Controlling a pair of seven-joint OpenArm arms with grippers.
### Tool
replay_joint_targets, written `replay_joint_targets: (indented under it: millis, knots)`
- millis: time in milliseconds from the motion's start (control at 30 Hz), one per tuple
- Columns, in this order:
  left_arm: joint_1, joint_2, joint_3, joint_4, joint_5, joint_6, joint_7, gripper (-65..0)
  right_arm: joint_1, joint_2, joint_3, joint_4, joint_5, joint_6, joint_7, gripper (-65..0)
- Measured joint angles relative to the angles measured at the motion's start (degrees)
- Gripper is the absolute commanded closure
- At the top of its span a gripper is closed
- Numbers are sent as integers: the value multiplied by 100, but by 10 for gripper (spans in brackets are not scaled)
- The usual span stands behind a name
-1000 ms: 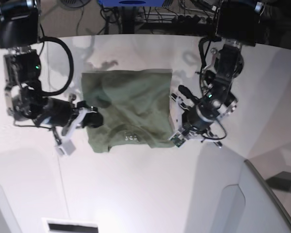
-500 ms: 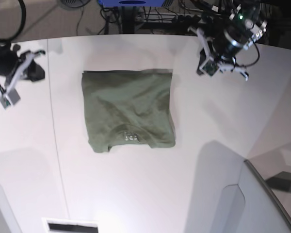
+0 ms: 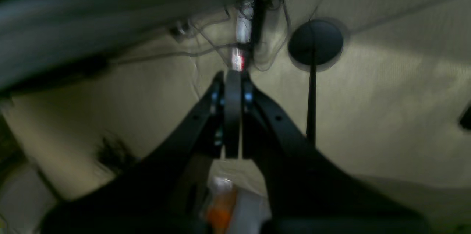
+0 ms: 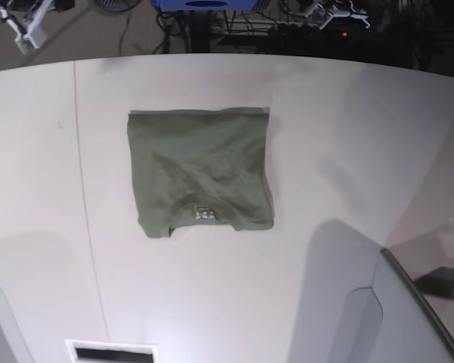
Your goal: Layout the t-shirt on the table in an organized manner, then fold the t-shirt properly
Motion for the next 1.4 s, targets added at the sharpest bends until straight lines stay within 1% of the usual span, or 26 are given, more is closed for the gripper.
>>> replay_joint_targets:
  millis: [100,167,200,233,267,300,333,367,400,433,467,500,533,567,600,633,667,700,833,900,1000,1033,1100,1167,1233,1400]
  knots:
    - [-387,37,376,-986,-24,-24,-17,0,555,-76,-1123,-1185,-769,22,96,0]
    - [-807,48,654,-1749,-11,22,-55,0,940,-273,-1696,-2192,-1040,4,275,0]
    - [-977,50,791,-2131,-28,20,-111,0,1067,-334,-1976,-2730,-1099,-22,487,0]
    - [-1211,37,953,-2586,-33,17,-372,0,1266,-391,-2216,-3370,-1038,70,846,0]
    - [-1403,39,1088,-3084,-7,26,-540,0,1462,-507,-2435,-4057,-1182,31,1156,0]
    - [-1572,46,1233,-3609,-24,28,-850,0,1663,-612,-2695,-4802,-1296,-52,1561,0]
    - [-1849,76,1379,-4249,-68,22,-1272,0,1989,-717,-2927,-5687,-1298,-26,2133,0]
    - [-2050,157,1445,-4819,22,39,-1445,0,2225,-833,-3071,-6426,-1517,-48,2509,0]
    - [-2323,221,1547,-5521,-28,39,-1912,0,2514,-949,-3281,-7278,-1578,-37,3257,0]
    - [-2590,293,1615,-6168,-31,39,-2190,0,2793,-1088,-3416,-8056,-1670,-70,3956,0]
    - [-2933,376,1641,-6937,-48,-9,-2647,0,3069,-1231,-3589,-8811,-1805,-109,4706,0]
    - [-3204,426,1637,-7613,-35,-9,-3062,0,3220,-1333,-3689,-9366,-1867,-83,5353,0]
    - [-3558,505,1593,-8430,-90,4,-3595,0,3346,-1438,-3775,-9849,-1853,-37,6210,0]
    - [-3829,511,1580,-8968,-66,48,-3923,0,3394,-1506,-3775,-10107,-1845,-68,6773,0]
    - [-4033,507,1613,-9335,-15,42,-4374,0,3407,-1547,-3775,-10212,-1847,-74,7167,0]
    - [-4100,474,1624,-9331,-9,48,-4594,0,3392,-1563,-3775,-10218,-1849,-66,7372,0]
    - [-4164,452,1622,-9313,-66,46,-4918,0,3397,-1576,-3773,-10185,-1853,-46,7410,0]
    - [-4210,448,1622,-9304,-136,50,-5095,0,3394,-1578,-3773,-10065,-1875,-52,7344,0]
    - [-4181,511,1624,-8887,-61,44,-4594,0,3447,-1604,-3681,-9650,-1878,-72,7340,0]
    - [-4172,518,1624,-8782,-4,24,-4382,0,3462,-1711,-3228,-9621,-1853,-166,7377,0]
    - [-4181,507,1624,-8666,-26,31,-4376,0,3416,-1871,-2387,-9632,-1882,-490,7322,0]
    - [-4194,509,1624,-8660,-26,33,-4378,0,3412,-1899,-2188,-9635,-1884,-640,7309,0]
    - [-4197,516,1624,-8658,-26,33,-4380,0,3401,-1897,-1908,-9637,-1886,-787,7291,0]
    - [-4175,509,1646,-8664,-26,31,-4378,0,3416,-1875,-1832,-9630,-1884,-1056,7300,0]
    - [-4148,494,1644,-8664,-22,31,-4371,0,3440,-1906,-1832,-9628,-1884,-1213,7329,0]
    - [-4164,413,1644,-8679,-24,31,-4374,0,3501,-2035,-1832,-9628,-1888,-1252,7311,0]
